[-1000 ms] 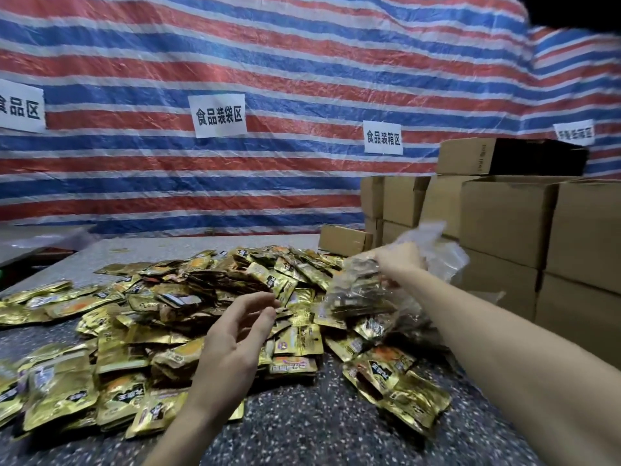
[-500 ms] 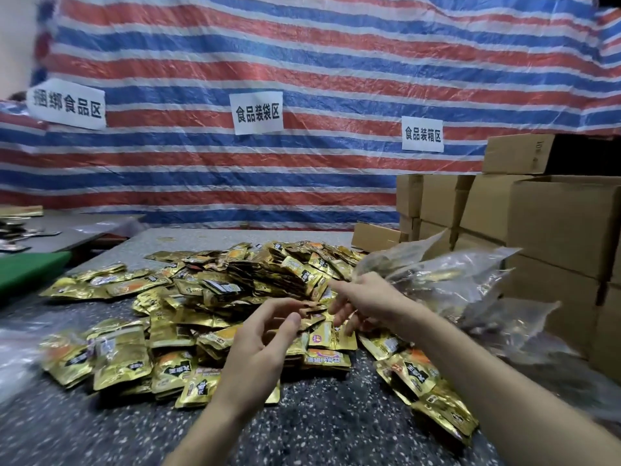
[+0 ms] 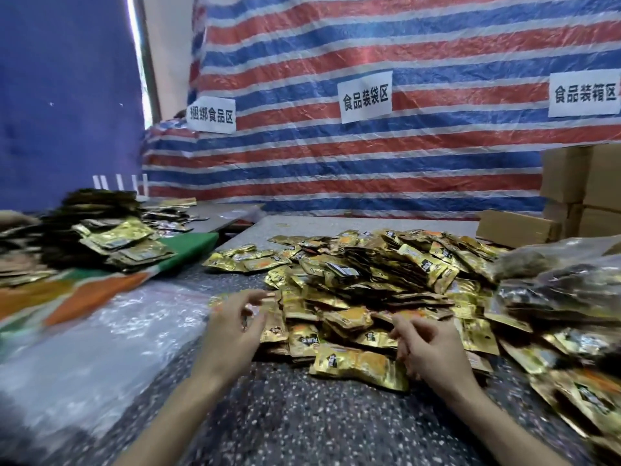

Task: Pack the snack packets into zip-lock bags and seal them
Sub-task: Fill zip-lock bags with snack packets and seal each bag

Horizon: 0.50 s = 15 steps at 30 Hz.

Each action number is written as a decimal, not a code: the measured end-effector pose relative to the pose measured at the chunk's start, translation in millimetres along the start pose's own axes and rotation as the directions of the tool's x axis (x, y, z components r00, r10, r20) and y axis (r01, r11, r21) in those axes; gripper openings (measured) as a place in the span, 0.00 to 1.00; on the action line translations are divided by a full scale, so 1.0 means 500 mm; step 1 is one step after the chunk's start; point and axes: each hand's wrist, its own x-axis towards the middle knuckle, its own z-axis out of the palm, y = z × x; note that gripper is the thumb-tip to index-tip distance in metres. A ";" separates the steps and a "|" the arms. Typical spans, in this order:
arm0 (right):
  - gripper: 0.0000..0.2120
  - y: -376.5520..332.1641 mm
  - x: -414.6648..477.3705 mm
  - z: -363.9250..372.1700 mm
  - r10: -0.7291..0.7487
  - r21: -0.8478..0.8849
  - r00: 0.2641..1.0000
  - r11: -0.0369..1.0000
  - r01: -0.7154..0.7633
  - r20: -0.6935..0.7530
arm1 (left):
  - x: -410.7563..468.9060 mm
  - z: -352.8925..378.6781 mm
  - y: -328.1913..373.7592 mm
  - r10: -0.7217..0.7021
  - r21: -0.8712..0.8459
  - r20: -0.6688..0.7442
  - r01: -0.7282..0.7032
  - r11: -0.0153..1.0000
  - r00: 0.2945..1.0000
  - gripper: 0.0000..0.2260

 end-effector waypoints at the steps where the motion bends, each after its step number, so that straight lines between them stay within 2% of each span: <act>1: 0.20 0.000 -0.002 -0.003 -0.012 0.025 1.000 1.000 0.011 0.010 | 0.013 -0.010 -0.021 -0.009 0.178 -0.039 0.016 0.984 0.999 0.12; 2: 0.20 0.000 -0.003 -0.006 -0.021 0.037 1.000 0.999 0.020 0.021 | 0.026 -0.020 -0.043 -0.044 0.340 -0.081 0.069 0.938 0.996 0.13; 4: 0.18 0.002 -0.006 -0.012 -0.040 0.031 0.999 0.999 0.039 0.025 | 0.051 -0.039 -0.090 -0.184 0.595 -0.124 0.221 0.772 0.975 0.13; 6: 0.17 0.002 -0.006 -0.016 -0.058 0.016 0.998 0.998 0.057 0.012 | 0.061 -0.055 -0.130 -0.345 0.738 -0.121 0.317 0.595 0.931 0.12; 7: 0.17 0.001 -0.006 -0.018 -0.062 0.013 0.998 0.998 0.062 0.008 | 0.062 -0.062 -0.148 -0.387 0.760 -0.127 0.340 0.554 0.913 0.10; 9: 0.17 0.000 -0.005 -0.019 -0.068 0.014 0.998 0.998 0.068 0.006 | 0.058 -0.076 -0.169 -0.398 0.739 -0.162 0.379 0.558 0.903 0.06; 11: 0.17 0.001 -0.006 -0.020 -0.077 0.012 0.997 0.997 0.076 0.011 | 0.052 -0.084 -0.179 -0.384 0.679 -0.214 0.419 0.603 0.898 0.05; 15: 0.17 0.000 -0.008 -0.023 -0.094 -0.020 0.995 0.995 0.094 0.023 | 0.057 -0.103 -0.173 -0.479 0.448 -0.274 0.551 0.704 0.834 0.03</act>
